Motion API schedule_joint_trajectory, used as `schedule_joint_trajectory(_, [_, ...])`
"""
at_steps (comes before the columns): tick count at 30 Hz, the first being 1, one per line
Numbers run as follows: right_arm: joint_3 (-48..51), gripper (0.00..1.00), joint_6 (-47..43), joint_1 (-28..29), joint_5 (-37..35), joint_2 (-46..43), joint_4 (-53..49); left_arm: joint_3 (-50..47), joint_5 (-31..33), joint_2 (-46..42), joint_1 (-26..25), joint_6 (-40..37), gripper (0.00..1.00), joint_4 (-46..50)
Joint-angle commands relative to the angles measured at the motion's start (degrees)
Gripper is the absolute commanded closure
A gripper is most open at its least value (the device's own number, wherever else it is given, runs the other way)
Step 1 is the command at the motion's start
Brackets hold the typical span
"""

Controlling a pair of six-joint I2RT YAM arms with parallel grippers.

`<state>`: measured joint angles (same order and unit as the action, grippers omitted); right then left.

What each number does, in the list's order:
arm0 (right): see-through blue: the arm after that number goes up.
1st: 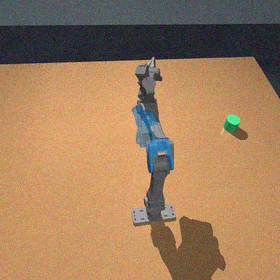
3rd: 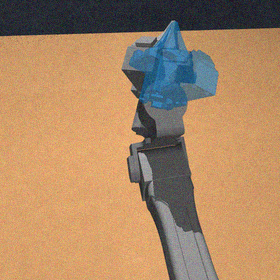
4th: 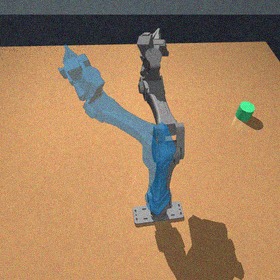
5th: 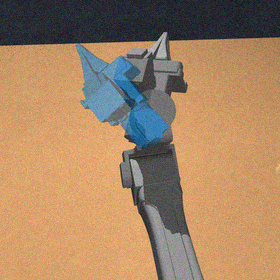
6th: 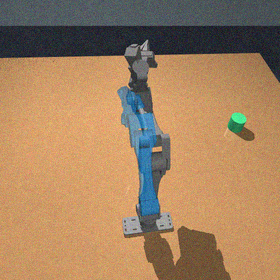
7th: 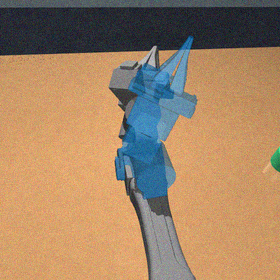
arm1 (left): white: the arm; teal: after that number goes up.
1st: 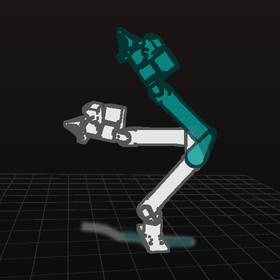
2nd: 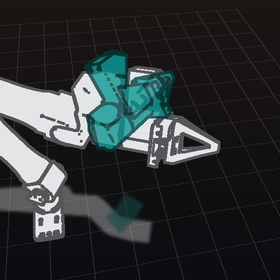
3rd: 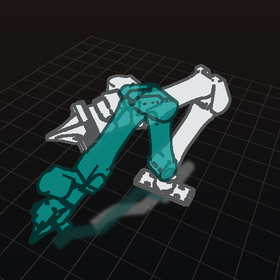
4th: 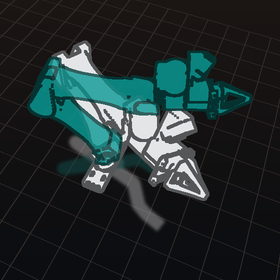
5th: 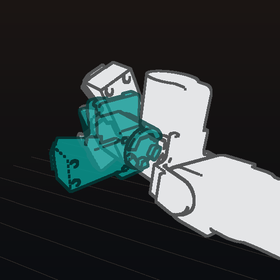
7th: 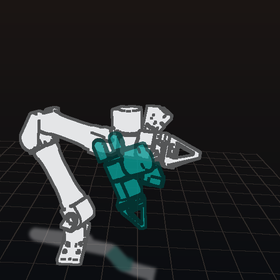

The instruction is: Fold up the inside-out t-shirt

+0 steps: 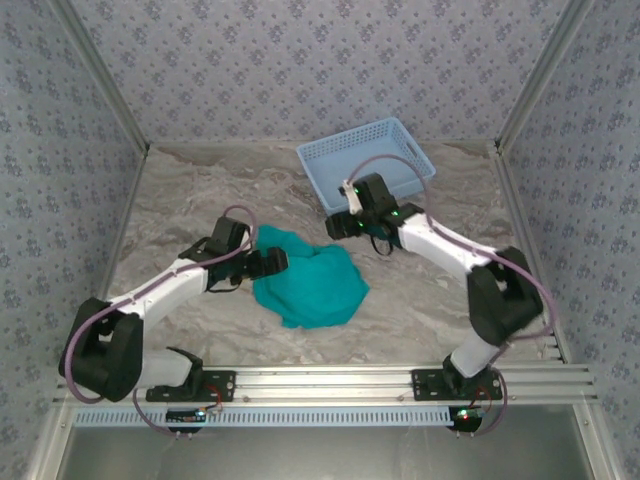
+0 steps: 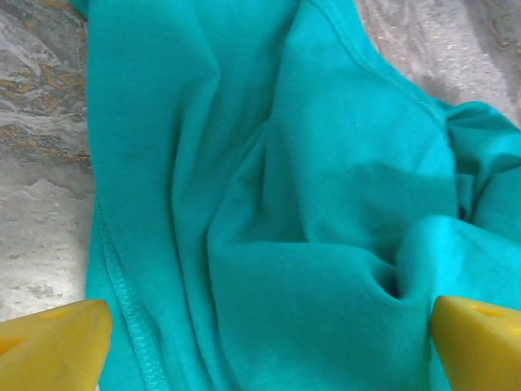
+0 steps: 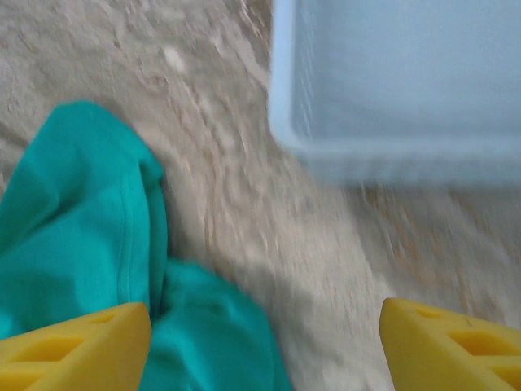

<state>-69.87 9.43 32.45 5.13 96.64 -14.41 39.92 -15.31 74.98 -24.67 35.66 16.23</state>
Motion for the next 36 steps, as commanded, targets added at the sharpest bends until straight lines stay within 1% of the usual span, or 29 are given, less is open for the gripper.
schedule_joint_trajectory(1, [-9.68, 0.28, -4.46, 0.90, -2.97, 9.44, 1.44, 2.15, 1.61, 0.55, -0.21, 0.66, 0.00, -0.89])
schedule_joint_trajectory(3, [-16.82, 0.35, -6.06, 0.63, -3.53, 16.11, -1.54, 2.43, 2.44, -0.04, -0.20, 0.46, 0.00, 0.42])
schedule_joint_trajectory(4, [-19.92, 0.37, -6.44, 0.61, -4.13, 19.05, -2.73, 2.36, 2.88, -0.63, -0.20, 0.31, 0.00, 1.04])
schedule_joint_trajectory(5, [-22.11, 0.39, -6.99, 0.53, -4.19, 21.18, -3.55, 2.16, 3.42, -1.15, -0.20, 0.33, 0.00, 1.37])
schedule_joint_trajectory(6, [-24.32, 0.44, -7.46, 0.56, -4.85, 23.24, -4.49, 1.64, 3.83, -1.79, -0.16, 0.39, 0.00, 1.46])
schedule_joint_trajectory(7, [-26.37, 0.55, -7.99, 0.56, -5.33, 24.88, -5.74, 1.09, 4.19, -2.60, -0.19, 0.40, 0.00, 1.50])
schedule_joint_trajectory(8, [-27.74, 0.63, -8.11, 0.61, -6.68, 25.77, -6.94, 0.82, 4.49, -3.08, -0.12, 0.42, 0.00, 1.65])
schedule_joint_trajectory(9, [-28.44, 0.67, -7.81, 0.69, -8.77, 26.09, -8.11, 0.45, 4.71, -3.49, -0.10, 0.46, 0.00, 1.83])
schedule_joint_trajectory(11, [-26.87, 0.75, -6.51, 0.29, -11.31, 24.78, -8.88, 0.03, 4.96, -4.07, -0.11, 0.55, 0.00, 1.96])
schedule_joint_trajectory(12, [-25.10, 0.78, -5.55, -0.48, -11.28, 23.53, -8.96, -0.15, 4.96, -4.22, -0.11, 0.54, 0.00, 1.78])
schedule_joint_trajectory(14, [-21.61, 0.86, -3.28, -2.33, -10.12, 20.69, -9.19, -0.29, 5.02, -4.32, -0.12, 0.46, 0.00, 1.61])
schedule_joint_trajectory(15, [-19.46, 0.88, -1.96, -3.35, -9.95, 19.07, -9.12, -0.21, 4.94, -4.19, -0.12, 0.30, 0.00, 1.47])
schedule_joint_trajectory(17, [-15.34, 0.91, -0.09, -4.82, -10.01, 15.18, -9.17, 0.18, 4.61, -3.79, -0.12, 0.16, 0.00, 1.27])
schedule_joint_trajectory(20, [-9.97, 0.92, 2.63, -5.77, -11.81, 9.91, -10.00, 0.92, 3.57, -2.94, -0.12, -0.32, 0.00, 0.92])
schedule_joint_trajectory(22, [-7.69, 0.93, 5.41, -6.31, -14.57, 7.66, -11.91, 1.46, 2.95, -2.32, -0.07, -0.64, 0.00, 0.76])
schedule_joint_trajectory(25, [-6.53, 0.93, 11.66, -8.32, -19.66, 6.64, -15.74, 1.89, 2.25, -1.52, -0.11, -0.59, 0.00, 0.14])
schedule_joint_trajectory(26, [-6.71, 0.95, 13.69, -9.20, -21.39, 6.71, -16.43, 1.98, 2.03, -1.23, -0.12, -0.62, 0.00, -0.02])
schedule_joint_trajectory(27, [-7.05, 0.98, 16.85, -10.43, -23.38, 6.89, -17.40, 2.17, 1.74, -0.98, -0.07, -0.55, 0.00, -0.17])
schedule_joint_trajectory(28, [-7.57, 1.00, 20.41, -11.41, -24.39, 7.13, -18.25, 2.33, 1.43, -0.68, -0.08, -0.51, 0.00, -0.28])
schedule_joint_trajectory(31, [-10.23, 0.99, 32.62, -13.71, -26.08, 8.29, -19.75, 2.61, 0.65, -0.45, -0.21, -0.42, 0.00, -0.15])
schedule_joint_trajectory(33, [-12.47, 0.97, 41.30, -14.20, -29.06, 9.58, -19.77, 2.38, 0.68, -0.78, -0.29, -0.20, 0.00, -0.16])
schedule_joint_trajectory(34, [-13.92, 0.95, 44.69, -14.21, -30.91, 10.52, -20.83, 2.20, 0.64, -1.09, -0.29, -0.02, 0.00, -0.23])
schedule_joint_trajectory(36, [-17.20, 0.95, 50.62, -14.49, -32.87, 12.99, -22.13, 2.17, 0.62, -1.40, -0.30, 0.07, 0.00, -0.20])
